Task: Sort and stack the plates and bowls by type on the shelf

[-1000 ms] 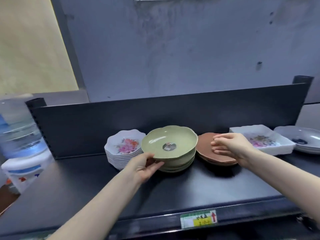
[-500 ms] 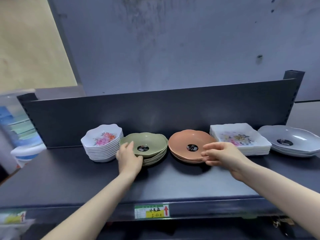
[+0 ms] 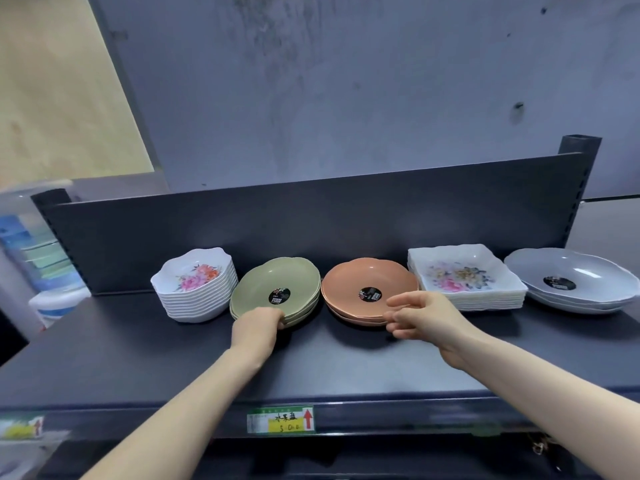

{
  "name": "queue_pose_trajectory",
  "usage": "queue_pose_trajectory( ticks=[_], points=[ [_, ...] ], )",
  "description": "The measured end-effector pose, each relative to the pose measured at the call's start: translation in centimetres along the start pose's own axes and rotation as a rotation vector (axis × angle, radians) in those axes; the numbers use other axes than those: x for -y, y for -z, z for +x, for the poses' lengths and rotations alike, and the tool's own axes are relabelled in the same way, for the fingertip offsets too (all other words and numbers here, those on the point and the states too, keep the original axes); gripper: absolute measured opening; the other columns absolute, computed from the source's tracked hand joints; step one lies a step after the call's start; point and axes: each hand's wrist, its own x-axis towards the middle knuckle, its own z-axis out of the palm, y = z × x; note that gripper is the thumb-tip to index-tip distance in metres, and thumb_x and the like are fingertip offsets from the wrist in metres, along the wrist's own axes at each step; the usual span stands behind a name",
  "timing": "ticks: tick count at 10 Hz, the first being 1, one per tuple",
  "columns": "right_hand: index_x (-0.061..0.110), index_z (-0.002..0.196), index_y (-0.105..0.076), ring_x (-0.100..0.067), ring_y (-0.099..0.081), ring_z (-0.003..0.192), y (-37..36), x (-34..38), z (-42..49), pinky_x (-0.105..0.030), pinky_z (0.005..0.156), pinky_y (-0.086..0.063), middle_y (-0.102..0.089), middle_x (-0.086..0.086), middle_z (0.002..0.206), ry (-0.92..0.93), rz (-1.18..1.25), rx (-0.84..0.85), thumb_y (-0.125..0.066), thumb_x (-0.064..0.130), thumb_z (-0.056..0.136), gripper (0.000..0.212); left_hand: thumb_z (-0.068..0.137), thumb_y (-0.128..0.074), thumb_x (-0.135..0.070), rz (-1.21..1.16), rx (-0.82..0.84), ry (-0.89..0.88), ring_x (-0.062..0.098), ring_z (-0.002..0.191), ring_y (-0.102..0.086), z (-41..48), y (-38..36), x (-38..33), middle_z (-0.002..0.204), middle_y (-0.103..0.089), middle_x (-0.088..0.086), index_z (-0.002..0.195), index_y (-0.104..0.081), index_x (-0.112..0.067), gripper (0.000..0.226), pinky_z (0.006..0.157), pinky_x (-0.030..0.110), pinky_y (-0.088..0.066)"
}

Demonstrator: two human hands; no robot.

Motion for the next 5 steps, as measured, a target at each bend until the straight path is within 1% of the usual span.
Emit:
queue_pose_trajectory(
  ticks=[1, 2, 3, 4, 5],
  points=[
    [0.006, 0.104, -0.064, -0.023, -0.066, 0.074, -0.5, 0.1, -0.5, -0.027, 0.068, -0.057, -0.071, -0.021, 0.098, 0.017, -0.073, -0.002, -0.057, -0.005, 0.086, 0.022, 0.089, -0.052, -0.017, 0.038, 0.037, -0.037, 0.024, 0.089, -0.057, 0.1, 0.5, 0.0, 0.103, -0.07, -0.001, 0.079, -0.055, -0.016, 0.011, 0.062, 0.026, -0.034],
    [0.017, 0.102, -0.067, -0.02, -0.067, 0.083, -0.3, 0.4, -1.2, -0.034, 0.078, -0.056, -0.074, -0.006, 0.096, 0.157, -0.405, -0.056, -0.058, 0.001, 0.083, 0.027, 0.091, -0.057, -0.034, 0.02, 0.055, -0.105, 0.023, 0.117, -0.056, -0.3, 2.0, 0.3, 0.126, -0.063, 0.0, 0.122, -0.06, -0.021, 0.034, 0.088, 0.032, -0.047],
    [0.018, 0.108, -0.07, -0.013, -0.068, 0.085, 0.4, 1.9, -2.2, -0.03, 0.085, -0.054, -0.072, 0.005, 0.094, 0.312, -0.74, -0.102, -0.06, 0.005, 0.082, 0.031, 0.091, -0.057, -0.038, -0.035, -0.031, -0.197, 0.017, 0.129, -0.049, -1.2, 5.2, 0.8, 0.139, -0.055, -0.003, 0.138, -0.049, -0.023, 0.05, 0.103, 0.03, -0.04],
    [0.017, 0.107, -0.071, -0.012, -0.068, 0.088, 1.6, 4.1, -3.8, -0.032, 0.09, -0.053, -0.071, 0.006, 0.094, 0.406, -0.772, -0.182, -0.062, 0.005, 0.083, 0.029, 0.091, -0.059, -0.035, -0.108, -0.166, -0.295, 0.015, 0.129, -0.049, -2.5, 9.3, 1.3, 0.139, -0.055, -0.003, 0.138, -0.051, -0.021, 0.05, 0.103, 0.027, -0.036],
    [0.03, 0.094, -0.069, -0.006, -0.068, 0.083, 2.5, 6.3, -6.6, -0.022, 0.083, -0.053, -0.071, 0.012, 0.091, 0.513, -0.655, -0.274, -0.064, 0.005, 0.084, 0.027, 0.088, -0.064, -0.032, -0.265, -0.272, -0.315, 0.012, 0.125, -0.052, -4.4, 13.1, 1.7, 0.134, -0.059, -0.006, 0.133, -0.056, -0.022, 0.047, 0.097, 0.021, -0.036]
  ],
)
